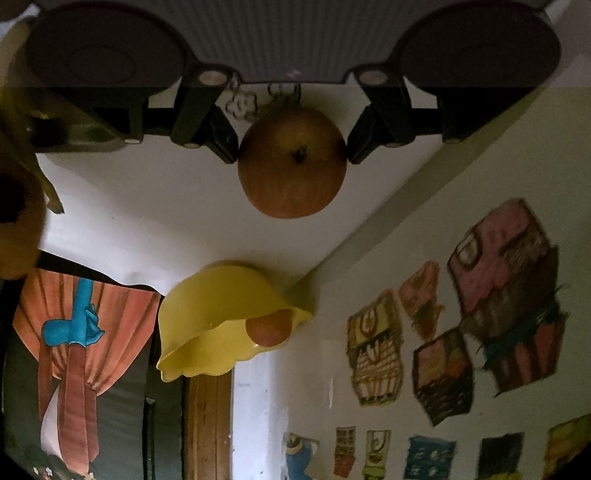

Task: Organize fruits
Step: 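Carry both red apples over the metal tray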

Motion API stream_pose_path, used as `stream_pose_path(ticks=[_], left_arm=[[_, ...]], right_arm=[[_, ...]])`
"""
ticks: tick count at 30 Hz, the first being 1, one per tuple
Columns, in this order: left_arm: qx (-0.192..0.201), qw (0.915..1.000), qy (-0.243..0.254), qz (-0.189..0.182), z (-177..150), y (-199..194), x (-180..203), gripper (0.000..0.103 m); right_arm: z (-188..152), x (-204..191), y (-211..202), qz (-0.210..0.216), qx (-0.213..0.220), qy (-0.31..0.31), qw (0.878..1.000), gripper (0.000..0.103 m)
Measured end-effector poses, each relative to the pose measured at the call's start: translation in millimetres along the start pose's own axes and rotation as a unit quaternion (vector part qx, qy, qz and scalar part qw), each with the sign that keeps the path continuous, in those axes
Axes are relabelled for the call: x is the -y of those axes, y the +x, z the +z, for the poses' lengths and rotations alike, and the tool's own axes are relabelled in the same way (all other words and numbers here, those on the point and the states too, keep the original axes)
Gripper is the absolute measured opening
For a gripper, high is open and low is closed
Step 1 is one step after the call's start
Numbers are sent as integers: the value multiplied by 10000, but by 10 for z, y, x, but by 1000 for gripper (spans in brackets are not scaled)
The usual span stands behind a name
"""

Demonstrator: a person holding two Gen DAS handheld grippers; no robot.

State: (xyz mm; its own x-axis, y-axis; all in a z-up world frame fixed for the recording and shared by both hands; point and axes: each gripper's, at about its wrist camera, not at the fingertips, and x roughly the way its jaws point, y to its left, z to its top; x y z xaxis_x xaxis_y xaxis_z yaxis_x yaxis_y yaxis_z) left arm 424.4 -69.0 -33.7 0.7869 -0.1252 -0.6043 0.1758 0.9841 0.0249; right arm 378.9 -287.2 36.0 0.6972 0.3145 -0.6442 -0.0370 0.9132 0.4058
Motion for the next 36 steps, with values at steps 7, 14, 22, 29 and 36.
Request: stream_pose_path(ticks=[7,14,22,29,36], left_arm=[[24,9994,337,30,179,193,70,68],[-120,9988,477,-38,279,387,42,72],[-451,9975,499,-232,240,595,36,73],[-361,9986,361,-157,187,579,58,72],[-387,9983,128,-421,53,379,162,72]], right_arm=[[-91,15,-126,-133,32,196,9997,63],[-99,-1,-134,-221,182,408,9988,63],[-147,12,-176,-310,201,551,9978,63],[-216,83,-270,-439,249,628,9967,63],[-300,214,-501,-716,373,885,9928,63]])
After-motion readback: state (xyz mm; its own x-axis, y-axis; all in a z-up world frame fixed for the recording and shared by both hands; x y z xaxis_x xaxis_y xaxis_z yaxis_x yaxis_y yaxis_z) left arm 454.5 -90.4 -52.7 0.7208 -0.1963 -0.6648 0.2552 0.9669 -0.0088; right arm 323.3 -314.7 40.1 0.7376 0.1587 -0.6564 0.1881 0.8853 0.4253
